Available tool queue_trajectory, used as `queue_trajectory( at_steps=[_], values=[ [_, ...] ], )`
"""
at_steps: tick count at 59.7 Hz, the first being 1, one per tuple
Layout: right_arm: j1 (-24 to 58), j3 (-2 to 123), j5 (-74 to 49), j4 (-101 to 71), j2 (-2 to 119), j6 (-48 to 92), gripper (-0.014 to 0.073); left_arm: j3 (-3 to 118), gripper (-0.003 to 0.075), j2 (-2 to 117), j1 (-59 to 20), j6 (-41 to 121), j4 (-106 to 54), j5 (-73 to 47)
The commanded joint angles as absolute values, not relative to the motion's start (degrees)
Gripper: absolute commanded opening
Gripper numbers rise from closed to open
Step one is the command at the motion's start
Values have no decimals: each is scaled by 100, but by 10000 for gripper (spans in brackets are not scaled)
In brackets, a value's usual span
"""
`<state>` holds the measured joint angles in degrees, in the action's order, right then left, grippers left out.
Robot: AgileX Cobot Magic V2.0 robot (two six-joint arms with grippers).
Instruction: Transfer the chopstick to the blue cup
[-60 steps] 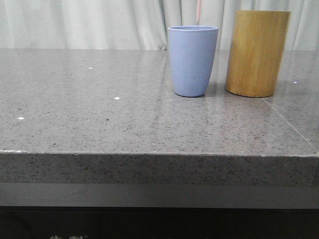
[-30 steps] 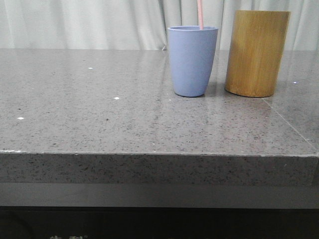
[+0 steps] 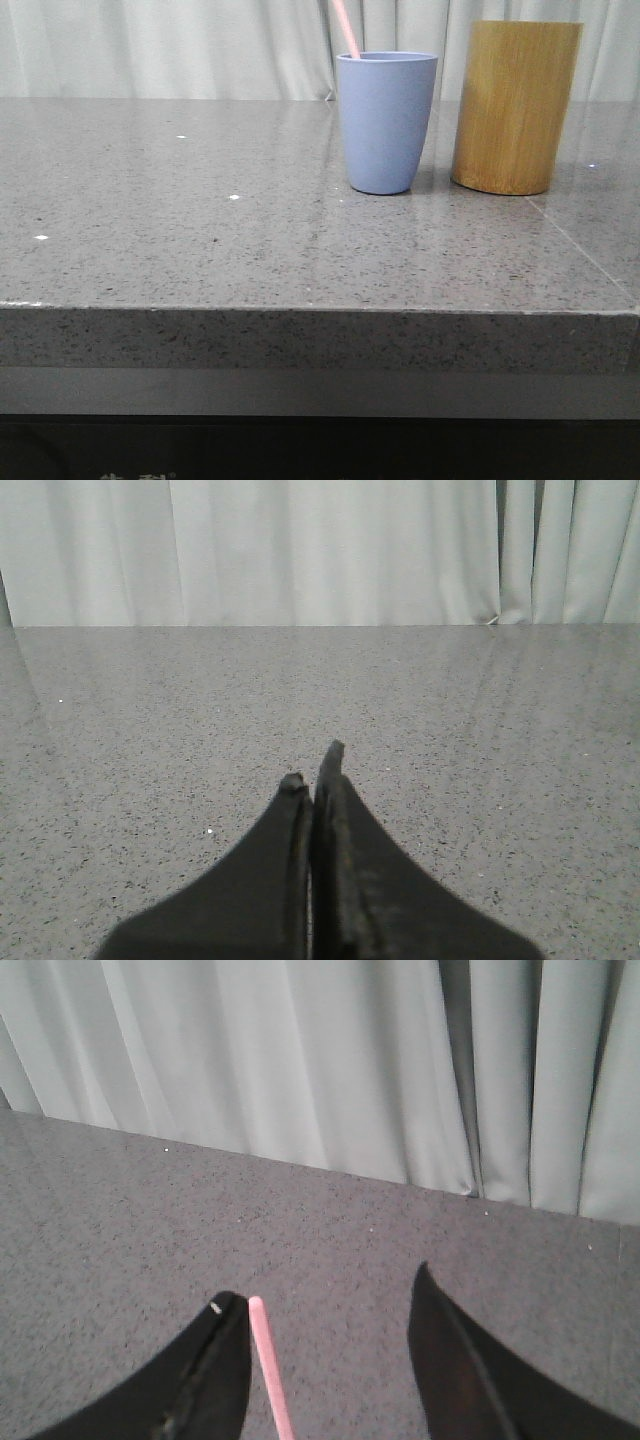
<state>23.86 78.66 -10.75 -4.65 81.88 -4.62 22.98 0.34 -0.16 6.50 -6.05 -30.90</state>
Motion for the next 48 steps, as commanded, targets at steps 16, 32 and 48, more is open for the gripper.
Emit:
queue_trajectory(
  at_steps=[16, 32, 48],
  values=[
    [1733, 9869, -4238, -429, 7912, -442, 46, 2432, -19, 107, -45, 654, -670, -2613],
    [1191, 9854, -5477, -224, 7747, -442, -69, 2432, -19, 107, -45, 654, -670, -2613],
    [153, 8725, -5526, -219, 6838, -442, -69, 2432, -19, 107, -45, 654, -670, -2613]
  ],
)
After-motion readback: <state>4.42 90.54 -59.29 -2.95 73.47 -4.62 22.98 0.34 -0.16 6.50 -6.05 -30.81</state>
